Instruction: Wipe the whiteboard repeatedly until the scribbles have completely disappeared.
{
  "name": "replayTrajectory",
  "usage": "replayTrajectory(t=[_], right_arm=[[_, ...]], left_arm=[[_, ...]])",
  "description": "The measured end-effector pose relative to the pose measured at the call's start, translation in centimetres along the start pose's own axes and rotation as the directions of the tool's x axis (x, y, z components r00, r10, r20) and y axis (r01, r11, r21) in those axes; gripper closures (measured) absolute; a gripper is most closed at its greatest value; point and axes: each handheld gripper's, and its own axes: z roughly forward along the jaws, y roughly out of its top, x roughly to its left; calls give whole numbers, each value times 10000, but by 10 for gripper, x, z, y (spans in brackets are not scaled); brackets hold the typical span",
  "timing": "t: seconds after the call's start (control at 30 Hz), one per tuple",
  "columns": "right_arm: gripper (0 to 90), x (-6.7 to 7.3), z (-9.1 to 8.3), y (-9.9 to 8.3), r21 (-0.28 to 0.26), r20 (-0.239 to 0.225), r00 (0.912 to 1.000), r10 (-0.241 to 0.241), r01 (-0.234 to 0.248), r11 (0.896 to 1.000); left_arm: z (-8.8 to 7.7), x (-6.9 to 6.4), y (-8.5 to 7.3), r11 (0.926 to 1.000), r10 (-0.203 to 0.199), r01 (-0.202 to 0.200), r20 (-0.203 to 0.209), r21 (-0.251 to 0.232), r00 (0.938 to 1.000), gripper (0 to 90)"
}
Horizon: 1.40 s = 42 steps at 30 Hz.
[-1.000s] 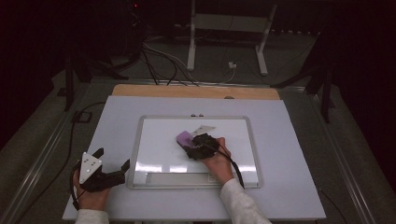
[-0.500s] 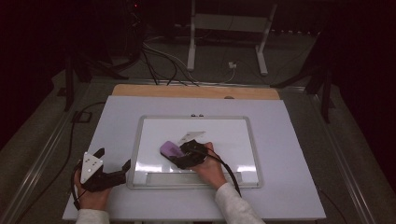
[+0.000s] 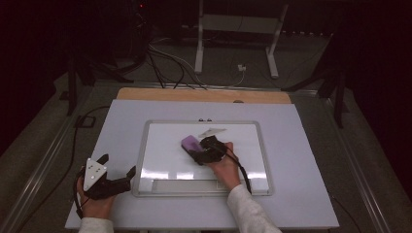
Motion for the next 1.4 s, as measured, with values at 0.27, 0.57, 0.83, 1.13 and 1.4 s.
replayTrajectory(t=[0.27,0.57,0.83,1.13,1.4], right_arm=[[415,-21,-7,-4,-77,476,9957,795,-793,9968],[415,55,8,0,105,-1863,9778,-956,993,9950],[415,40,7,2,140,-1457,9873,-636,663,9977],[415,-22,-5,-1,-94,-133,9919,1262,-1263,9919],[415,30,4,0,166,-1660,9859,-202,233,9996]], left_arm=[[2,-2,0,9999,87,-87,49,70,10000,8],[3,-1,0,9999,81,-81,35,83,10000,8],[1,0,0,10000,14,-14,10,34,10000,8],[2,-2,0,9999,80,-80,32,69,10000,8],[3,-2,1,9999,99,-99,47,74,9999,8]])
